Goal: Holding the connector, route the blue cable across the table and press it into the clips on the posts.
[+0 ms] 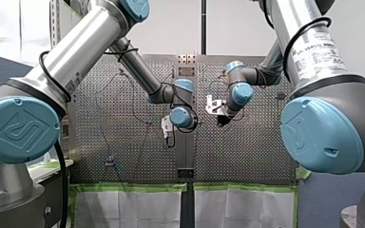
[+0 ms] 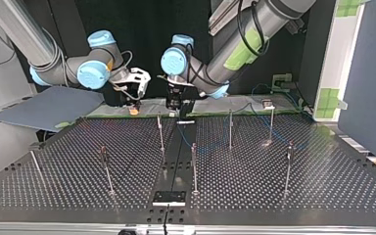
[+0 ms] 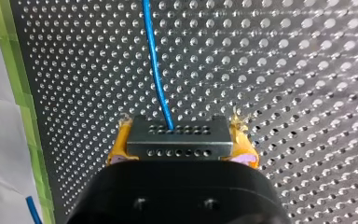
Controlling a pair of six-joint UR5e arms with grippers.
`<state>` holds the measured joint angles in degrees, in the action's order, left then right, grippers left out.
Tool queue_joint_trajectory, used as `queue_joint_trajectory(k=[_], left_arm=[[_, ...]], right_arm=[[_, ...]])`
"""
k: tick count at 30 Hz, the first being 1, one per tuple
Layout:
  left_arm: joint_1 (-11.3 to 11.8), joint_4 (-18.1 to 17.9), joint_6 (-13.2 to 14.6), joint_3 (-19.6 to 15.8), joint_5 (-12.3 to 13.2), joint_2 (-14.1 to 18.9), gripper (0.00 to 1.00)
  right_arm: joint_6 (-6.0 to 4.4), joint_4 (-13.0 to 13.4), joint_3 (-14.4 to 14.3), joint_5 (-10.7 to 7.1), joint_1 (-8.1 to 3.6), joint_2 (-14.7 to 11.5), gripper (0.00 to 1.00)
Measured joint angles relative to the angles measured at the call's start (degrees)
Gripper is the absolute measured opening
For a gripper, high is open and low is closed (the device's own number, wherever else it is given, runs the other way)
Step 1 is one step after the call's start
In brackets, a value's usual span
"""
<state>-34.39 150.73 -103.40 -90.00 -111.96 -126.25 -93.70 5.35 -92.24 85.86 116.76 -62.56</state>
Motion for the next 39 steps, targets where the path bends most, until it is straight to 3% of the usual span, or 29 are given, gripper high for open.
queue_joint_trajectory(k=[8, 16, 32, 39], left_arm=[[0.7, -1.2, -0.1, 0.8, 1.8, -1.6, 0.01], [1.1, -0.6, 0.1, 3.6, 2.1, -4.3, 0.01], [3.9, -0.4, 0.1, 6.3, 4.1, -4.8, 0.01], [4.6, 1.9, 0.7, 9.0, 5.0, -7.2, 0.01]], right_arm=[[-1.22, 3.4, 0.0, -0.85, -1.13, 0.5, 0.0], [-1.27, 4.8, 0.0, -2.1, -2.14, 1.8, 0.0], [-1.41, 7.3, 0.9, -3.25, -3.9, 2.4, 0.0], [-1.47, 7.4, 2.0, -4.01, -5.03, 2.9, 0.0]])
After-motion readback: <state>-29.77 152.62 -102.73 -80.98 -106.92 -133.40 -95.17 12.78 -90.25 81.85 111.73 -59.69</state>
